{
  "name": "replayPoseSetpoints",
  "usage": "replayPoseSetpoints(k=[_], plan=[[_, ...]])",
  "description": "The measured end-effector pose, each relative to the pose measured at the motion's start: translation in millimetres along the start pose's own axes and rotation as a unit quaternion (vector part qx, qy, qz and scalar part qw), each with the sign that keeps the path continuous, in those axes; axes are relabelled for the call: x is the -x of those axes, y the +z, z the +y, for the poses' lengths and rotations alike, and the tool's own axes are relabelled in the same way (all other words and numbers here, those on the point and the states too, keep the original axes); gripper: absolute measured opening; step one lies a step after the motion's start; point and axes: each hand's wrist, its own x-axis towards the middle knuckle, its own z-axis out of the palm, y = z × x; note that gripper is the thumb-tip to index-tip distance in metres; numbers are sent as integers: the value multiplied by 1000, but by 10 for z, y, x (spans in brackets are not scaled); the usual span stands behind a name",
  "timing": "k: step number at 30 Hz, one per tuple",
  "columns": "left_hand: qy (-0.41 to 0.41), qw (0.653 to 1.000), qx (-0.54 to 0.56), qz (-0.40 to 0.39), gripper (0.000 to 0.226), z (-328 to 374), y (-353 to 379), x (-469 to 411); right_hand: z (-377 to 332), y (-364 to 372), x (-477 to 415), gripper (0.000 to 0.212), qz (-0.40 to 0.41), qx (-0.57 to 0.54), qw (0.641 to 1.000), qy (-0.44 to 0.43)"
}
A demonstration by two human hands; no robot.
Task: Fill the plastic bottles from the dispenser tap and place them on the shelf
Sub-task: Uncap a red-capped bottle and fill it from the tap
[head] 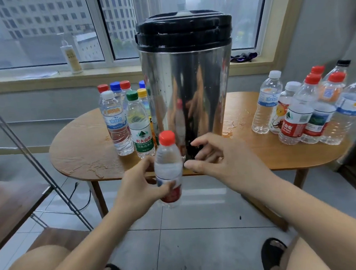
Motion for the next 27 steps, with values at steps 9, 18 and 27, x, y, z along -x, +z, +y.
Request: replayPoseSetpoints(k=[9,18,27], plan=[[-48,994,5,101,47,-194,-331,-488,351,-705,-462,32,128,29,990,49],[-45,985,-8,164,70,-316,-225,-646,1057,-1560,-1146,53,298,121,936,145],[-54,985,-23,163,84,-472,-89,-574,1152,-1734,-1431,59,234,90,925,285]])
